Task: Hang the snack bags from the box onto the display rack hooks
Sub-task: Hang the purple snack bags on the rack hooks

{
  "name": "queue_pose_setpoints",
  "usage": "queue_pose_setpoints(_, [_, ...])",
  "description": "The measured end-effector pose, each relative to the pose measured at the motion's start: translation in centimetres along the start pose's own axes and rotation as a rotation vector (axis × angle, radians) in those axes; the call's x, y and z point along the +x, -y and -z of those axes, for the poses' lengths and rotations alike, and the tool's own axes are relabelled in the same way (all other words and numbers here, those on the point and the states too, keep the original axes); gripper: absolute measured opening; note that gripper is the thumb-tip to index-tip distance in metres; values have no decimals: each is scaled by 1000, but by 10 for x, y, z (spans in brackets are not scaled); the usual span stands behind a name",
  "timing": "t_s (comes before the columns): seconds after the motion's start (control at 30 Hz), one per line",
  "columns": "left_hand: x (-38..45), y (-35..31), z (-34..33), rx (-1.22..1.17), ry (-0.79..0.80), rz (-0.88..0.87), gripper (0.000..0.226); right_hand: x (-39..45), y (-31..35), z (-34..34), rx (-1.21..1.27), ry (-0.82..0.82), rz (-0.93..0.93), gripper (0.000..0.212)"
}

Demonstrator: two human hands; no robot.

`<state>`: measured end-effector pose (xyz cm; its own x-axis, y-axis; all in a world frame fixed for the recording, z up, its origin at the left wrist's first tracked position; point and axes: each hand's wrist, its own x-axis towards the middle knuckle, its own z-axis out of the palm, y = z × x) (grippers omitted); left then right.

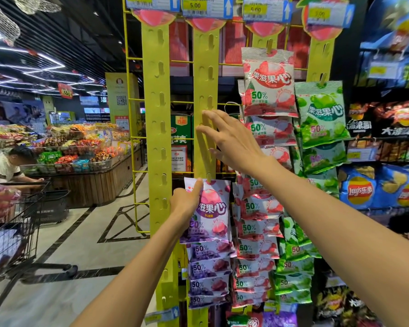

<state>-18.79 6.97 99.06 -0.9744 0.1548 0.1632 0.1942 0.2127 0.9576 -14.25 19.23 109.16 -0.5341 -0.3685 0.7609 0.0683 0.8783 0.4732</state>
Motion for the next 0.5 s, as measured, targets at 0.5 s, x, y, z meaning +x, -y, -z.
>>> queue_pose_setpoints(0.5, [-39, 22, 19, 345, 43, -205, 61, -14, 14, 1, 77, -30, -20, 65])
